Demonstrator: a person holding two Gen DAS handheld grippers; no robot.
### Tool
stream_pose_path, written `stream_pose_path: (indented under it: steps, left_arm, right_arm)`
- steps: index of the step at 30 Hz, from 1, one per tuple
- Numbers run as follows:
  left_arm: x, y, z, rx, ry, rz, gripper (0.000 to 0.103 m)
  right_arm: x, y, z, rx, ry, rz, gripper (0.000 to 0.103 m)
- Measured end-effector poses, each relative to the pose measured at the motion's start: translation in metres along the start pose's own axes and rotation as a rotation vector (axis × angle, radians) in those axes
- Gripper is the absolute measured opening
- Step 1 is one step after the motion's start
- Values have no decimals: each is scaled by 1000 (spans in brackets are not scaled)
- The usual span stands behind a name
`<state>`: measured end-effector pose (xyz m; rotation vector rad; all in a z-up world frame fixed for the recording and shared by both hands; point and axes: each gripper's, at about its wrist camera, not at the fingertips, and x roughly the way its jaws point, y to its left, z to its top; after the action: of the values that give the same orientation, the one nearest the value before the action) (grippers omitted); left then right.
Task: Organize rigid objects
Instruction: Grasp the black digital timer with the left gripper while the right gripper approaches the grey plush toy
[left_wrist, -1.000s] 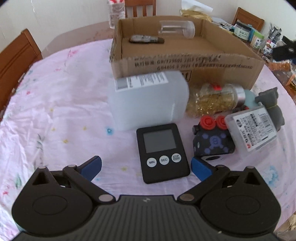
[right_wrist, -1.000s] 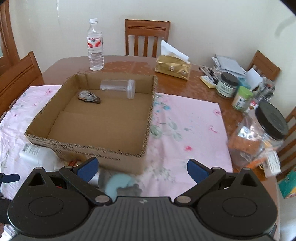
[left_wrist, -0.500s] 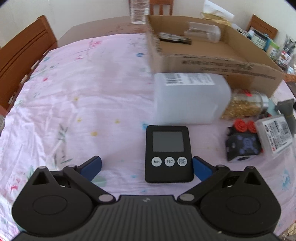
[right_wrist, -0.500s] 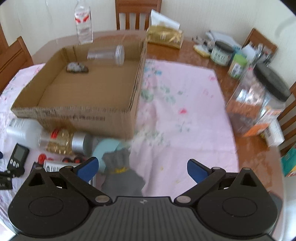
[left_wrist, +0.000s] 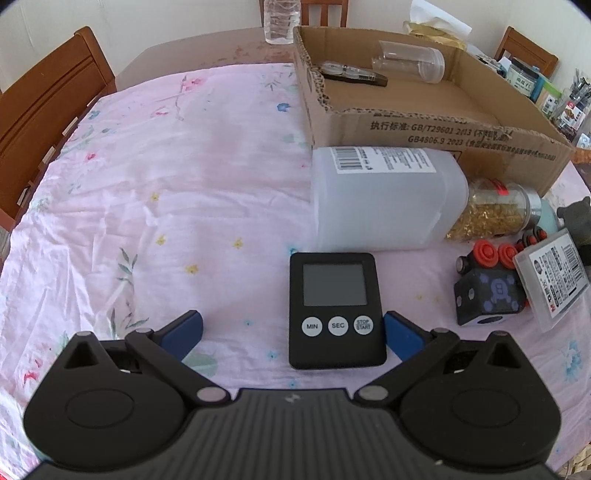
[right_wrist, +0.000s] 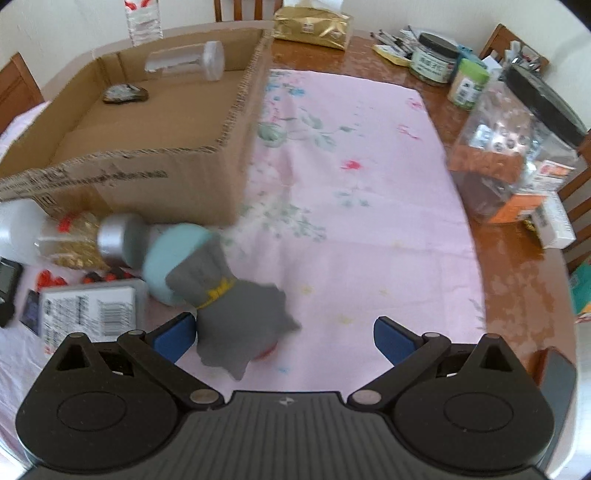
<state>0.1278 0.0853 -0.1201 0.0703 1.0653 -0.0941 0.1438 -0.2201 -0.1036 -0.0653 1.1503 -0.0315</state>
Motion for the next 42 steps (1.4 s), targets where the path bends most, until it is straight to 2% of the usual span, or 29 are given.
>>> stream_pose_path:
  steps: [5,10,15,21,24,31,35,38,42]
  left_arm:
    - [0,0,0,7,1,-4,103]
    - [0,0,1,10,0,-5,103]
    - [1,0,1,12,1,-6,103]
    - [1,-1,1,6,-1,-3,103]
    - [1,-1,0,3,-4,-1,103]
    - [0,-1,-1,-1,-12,0,103]
    - [0,-3,-2,14,-32,2,102]
    - [-3,-5,-2,20,-56,-11,95]
    - [-9,-12,-2,30,-72,-26,70]
  right_arm:
    - [0,-21,-5,30,4,-18,103]
    - [-2,-29,-10,16,21,-84,103]
    - [-18,-22,-15,-71,7,24,103]
    - [-20,-2,-17,-196,16,96,103]
    - [-20,7,-14,-231,-9,107,103]
    - [12,13,-5,-333,-27,101,103]
    - [23,4,-4,-298,-22,178,103]
    - [24,1,-6,-302,-46,191,103]
    - [23,0,-11,-303,-74,197,103]
